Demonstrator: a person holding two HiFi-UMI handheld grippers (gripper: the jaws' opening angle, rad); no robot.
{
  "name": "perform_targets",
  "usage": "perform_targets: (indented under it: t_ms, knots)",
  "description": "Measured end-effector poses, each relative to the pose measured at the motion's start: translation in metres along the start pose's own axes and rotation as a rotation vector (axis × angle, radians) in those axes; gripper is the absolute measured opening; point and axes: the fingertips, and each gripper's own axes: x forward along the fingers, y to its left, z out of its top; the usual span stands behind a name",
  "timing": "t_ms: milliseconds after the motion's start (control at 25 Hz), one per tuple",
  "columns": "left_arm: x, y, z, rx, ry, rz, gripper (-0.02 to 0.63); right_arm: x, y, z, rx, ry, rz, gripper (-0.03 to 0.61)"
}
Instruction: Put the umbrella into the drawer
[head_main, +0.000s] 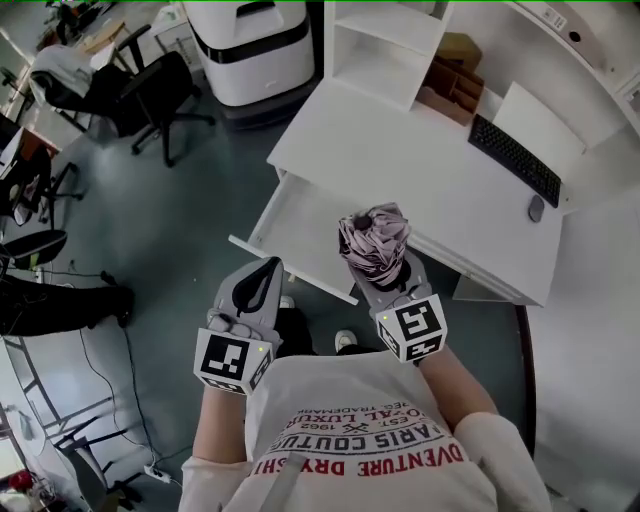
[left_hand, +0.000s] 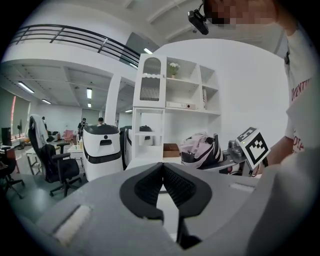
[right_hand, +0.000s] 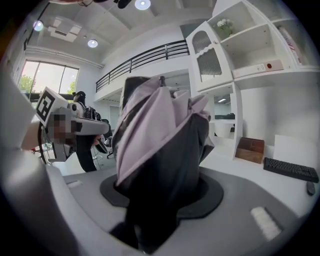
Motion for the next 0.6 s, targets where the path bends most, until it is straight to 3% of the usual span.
perform_targets:
  t_ms: [280,600]
  knots:
    - [0.052,0.059,-0.001,0.04,0.056,-0.192,0.005,0.061,-0.006,-0.001,0.076,0.056,-0.127,0.212]
    - [0.099,0.112,-0.028,0.037,0.116,-0.363,0.003,0.136,-0.009,-0.052,0.093,0.211,-0.175,0.212]
